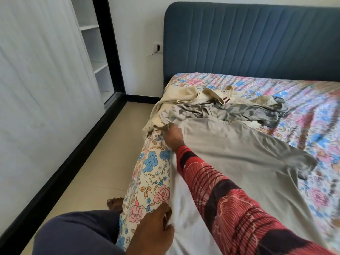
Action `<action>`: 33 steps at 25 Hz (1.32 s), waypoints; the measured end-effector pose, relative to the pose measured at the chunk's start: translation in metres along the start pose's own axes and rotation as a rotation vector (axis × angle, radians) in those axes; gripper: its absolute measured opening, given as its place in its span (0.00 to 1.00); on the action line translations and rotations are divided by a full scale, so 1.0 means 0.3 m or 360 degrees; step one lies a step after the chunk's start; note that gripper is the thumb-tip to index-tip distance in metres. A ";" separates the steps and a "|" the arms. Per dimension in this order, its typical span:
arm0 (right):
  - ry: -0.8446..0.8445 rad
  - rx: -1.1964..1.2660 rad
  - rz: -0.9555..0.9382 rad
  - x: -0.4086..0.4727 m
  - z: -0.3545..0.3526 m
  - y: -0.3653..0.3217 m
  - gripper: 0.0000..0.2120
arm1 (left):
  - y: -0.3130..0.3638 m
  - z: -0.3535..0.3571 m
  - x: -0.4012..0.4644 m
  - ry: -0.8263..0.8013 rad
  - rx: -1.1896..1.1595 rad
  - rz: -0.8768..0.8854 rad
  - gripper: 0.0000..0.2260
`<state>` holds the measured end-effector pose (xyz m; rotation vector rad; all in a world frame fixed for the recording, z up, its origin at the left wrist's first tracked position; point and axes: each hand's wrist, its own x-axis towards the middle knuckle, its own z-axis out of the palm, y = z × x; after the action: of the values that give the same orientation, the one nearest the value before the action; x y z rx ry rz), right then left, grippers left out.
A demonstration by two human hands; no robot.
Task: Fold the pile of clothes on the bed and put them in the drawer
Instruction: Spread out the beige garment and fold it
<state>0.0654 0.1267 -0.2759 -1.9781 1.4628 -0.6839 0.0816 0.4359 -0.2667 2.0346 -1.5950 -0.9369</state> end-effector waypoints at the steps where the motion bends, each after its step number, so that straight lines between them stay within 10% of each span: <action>1: 0.0057 0.0442 0.0139 0.015 -0.050 0.017 0.13 | 0.014 -0.002 0.005 -0.0004 -0.0080 0.0046 0.08; 5: 0.0594 0.1457 0.0696 0.041 -0.285 0.200 0.12 | 0.113 0.024 0.022 -0.0063 -0.0375 0.0338 0.06; 7: 0.0880 0.1046 0.0850 0.027 -0.393 0.364 0.17 | 0.184 0.082 0.031 -0.0161 -0.0281 0.0444 0.01; 10: 0.0520 0.0294 0.0921 -0.050 -0.490 0.489 0.24 | 0.241 0.186 0.048 -0.0422 -0.0014 0.0391 0.12; 14: 0.0416 0.0397 0.0838 -0.110 -0.524 0.543 0.35 | 0.247 0.212 0.035 -0.0606 0.0179 0.0286 0.27; 20: 0.0550 -0.0044 0.0569 -0.161 -0.564 0.481 0.25 | 0.270 0.128 -0.057 -0.0766 0.0500 0.0287 0.32; 26: -0.0044 -0.0267 -0.0061 -0.211 -0.520 0.320 0.26 | 0.416 0.164 -0.112 -0.1159 0.0408 0.0362 0.40; 33: 0.0420 -0.0400 0.0296 -0.344 -0.835 0.596 0.07 | 0.494 0.274 -0.123 -0.1012 0.0471 0.0441 0.25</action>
<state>-0.2559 0.1475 -0.2341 -1.9551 1.9473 -0.7300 -0.0843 0.4382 -0.2162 1.7013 -2.3967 -1.3922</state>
